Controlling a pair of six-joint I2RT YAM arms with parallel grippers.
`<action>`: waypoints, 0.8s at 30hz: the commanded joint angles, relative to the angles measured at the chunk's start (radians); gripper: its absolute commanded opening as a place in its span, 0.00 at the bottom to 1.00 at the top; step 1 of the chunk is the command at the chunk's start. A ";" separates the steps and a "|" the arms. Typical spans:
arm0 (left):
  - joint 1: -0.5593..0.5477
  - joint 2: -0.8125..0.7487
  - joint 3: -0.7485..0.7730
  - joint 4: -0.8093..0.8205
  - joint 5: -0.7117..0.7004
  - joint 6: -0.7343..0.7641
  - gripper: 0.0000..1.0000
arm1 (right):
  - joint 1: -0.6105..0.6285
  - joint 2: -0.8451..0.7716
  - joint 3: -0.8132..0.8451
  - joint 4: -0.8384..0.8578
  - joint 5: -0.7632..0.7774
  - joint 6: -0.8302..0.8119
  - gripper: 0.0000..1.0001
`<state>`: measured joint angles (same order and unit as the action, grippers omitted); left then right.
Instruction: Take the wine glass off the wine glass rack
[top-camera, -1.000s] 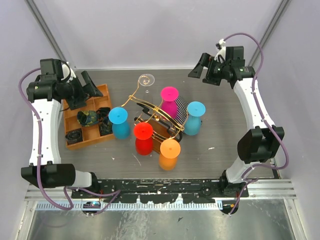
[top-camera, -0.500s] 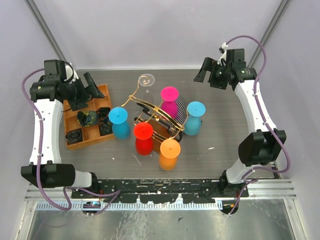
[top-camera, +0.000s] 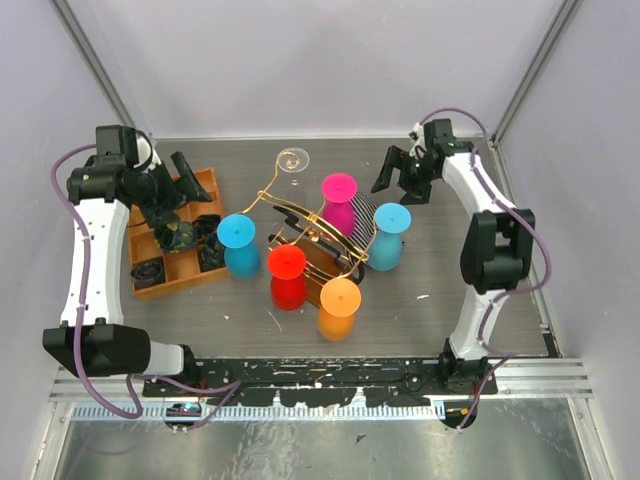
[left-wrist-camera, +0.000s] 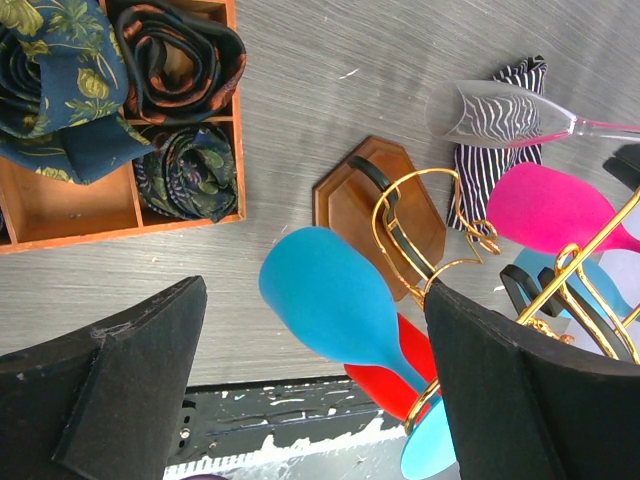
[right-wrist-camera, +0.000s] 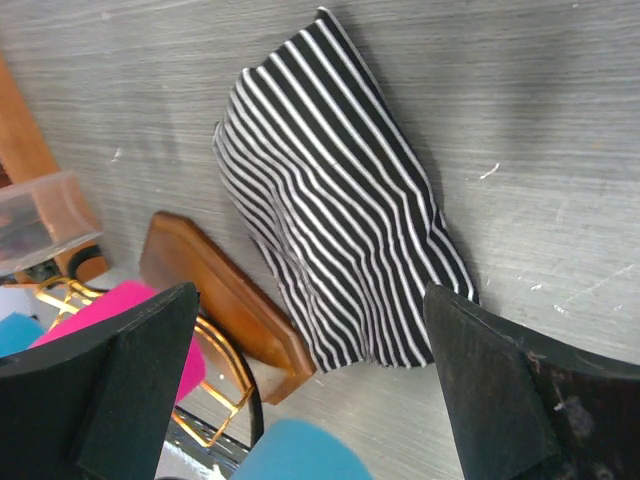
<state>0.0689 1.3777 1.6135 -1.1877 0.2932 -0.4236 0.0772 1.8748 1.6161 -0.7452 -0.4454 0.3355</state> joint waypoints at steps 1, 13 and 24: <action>-0.004 -0.025 -0.007 0.015 0.009 0.002 0.98 | 0.069 0.113 0.227 -0.169 0.094 -0.133 1.00; -0.004 -0.030 -0.001 0.001 0.033 0.003 0.98 | 0.107 0.288 0.337 -0.271 0.297 -0.219 1.00; -0.004 -0.013 0.014 -0.003 0.056 0.000 0.98 | 0.202 0.365 0.350 -0.294 0.454 -0.289 1.00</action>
<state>0.0689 1.3727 1.6051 -1.1873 0.3241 -0.4274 0.2211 2.2234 1.9144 -1.0176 -0.0750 0.0917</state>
